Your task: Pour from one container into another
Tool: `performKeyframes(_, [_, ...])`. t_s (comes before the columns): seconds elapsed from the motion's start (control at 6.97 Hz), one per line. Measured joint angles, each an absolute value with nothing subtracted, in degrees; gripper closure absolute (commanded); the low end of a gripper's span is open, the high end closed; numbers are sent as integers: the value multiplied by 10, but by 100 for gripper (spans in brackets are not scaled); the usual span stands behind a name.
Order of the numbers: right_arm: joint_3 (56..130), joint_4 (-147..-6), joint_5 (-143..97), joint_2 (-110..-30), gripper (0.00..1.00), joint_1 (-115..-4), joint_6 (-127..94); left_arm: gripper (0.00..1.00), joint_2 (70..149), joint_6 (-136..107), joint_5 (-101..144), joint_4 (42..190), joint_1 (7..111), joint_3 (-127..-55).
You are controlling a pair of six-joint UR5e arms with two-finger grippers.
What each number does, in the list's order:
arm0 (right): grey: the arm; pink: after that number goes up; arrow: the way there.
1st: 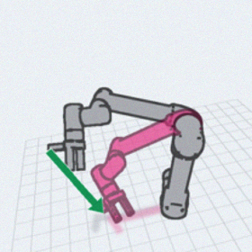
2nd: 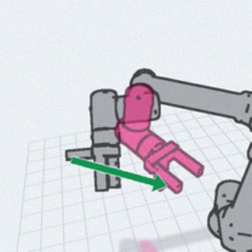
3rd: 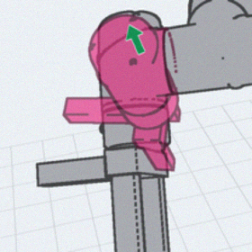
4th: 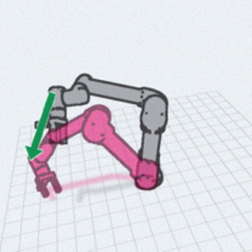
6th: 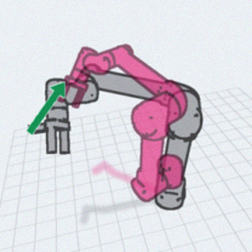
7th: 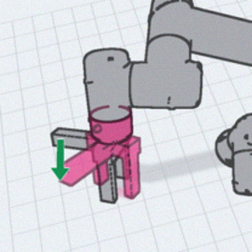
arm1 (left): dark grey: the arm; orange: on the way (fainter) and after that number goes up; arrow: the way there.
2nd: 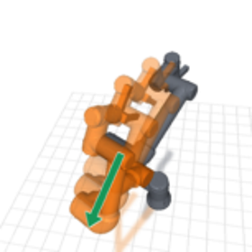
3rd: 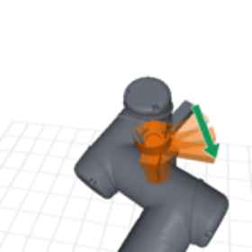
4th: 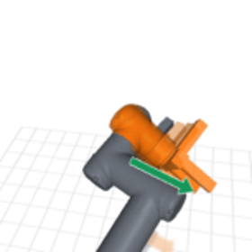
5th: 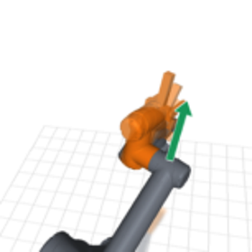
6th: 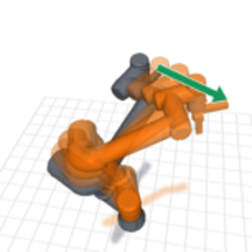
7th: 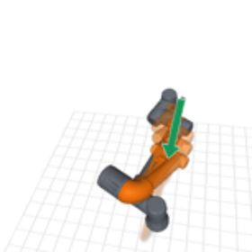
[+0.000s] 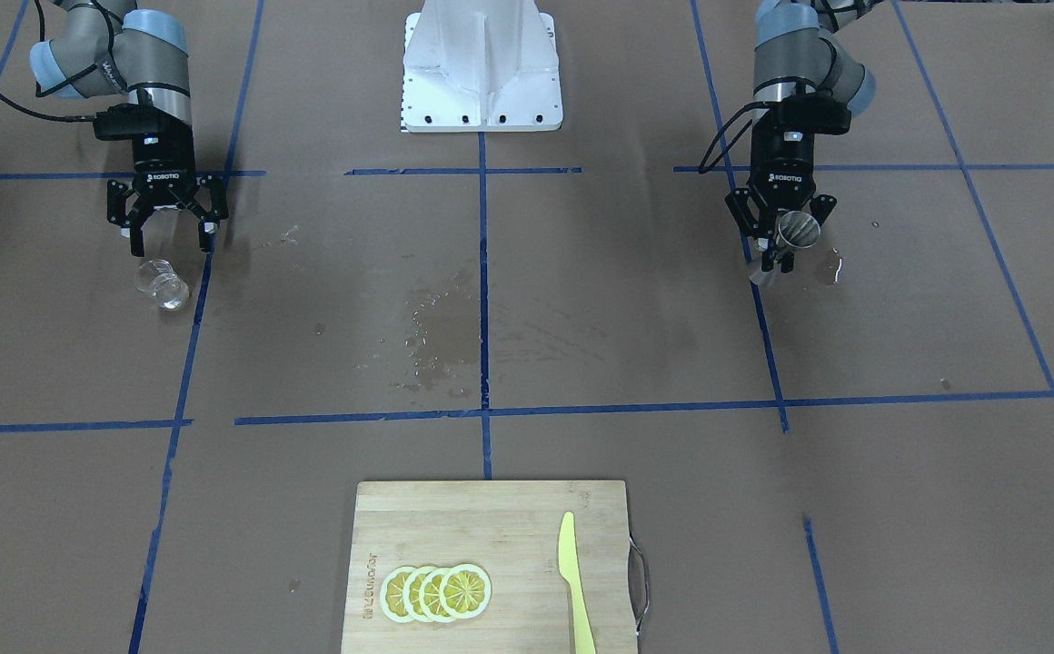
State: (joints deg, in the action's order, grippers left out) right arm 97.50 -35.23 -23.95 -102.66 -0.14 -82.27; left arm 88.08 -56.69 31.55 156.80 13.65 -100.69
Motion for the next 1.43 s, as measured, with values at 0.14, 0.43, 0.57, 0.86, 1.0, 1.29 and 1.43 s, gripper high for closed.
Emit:
performKeyframes(0.14, [969,-352,-254,-1025,6,-12,-820,100,881,-567,316,1568,136,-1007])
performKeyframes(0.43, [952,-352,-277,-1013,6,-41,-806,100,880,-567,316,1568,136,-1006])
performKeyframes(0.57, [934,-351,-287,-988,6,-58,-796,100,879,-567,316,1568,136,-1006])
performKeyframes(0.86, [915,-349,-302,-957,23,-79,-778,100,877,-566,316,1568,137,-1006])
performKeyframes(1.0, [913,-349,-305,-956,44,-83,-777,100,877,-565,316,1568,137,-1006])
performKeyframes(1.29, [909,-348,-307,-958,75,-85,-772,100,876,-564,316,1568,138,-1007])
performKeyframes(1.43, [911,-348,-307,-959,89,-86,-761,100,877,-563,316,1568,138,-1007])
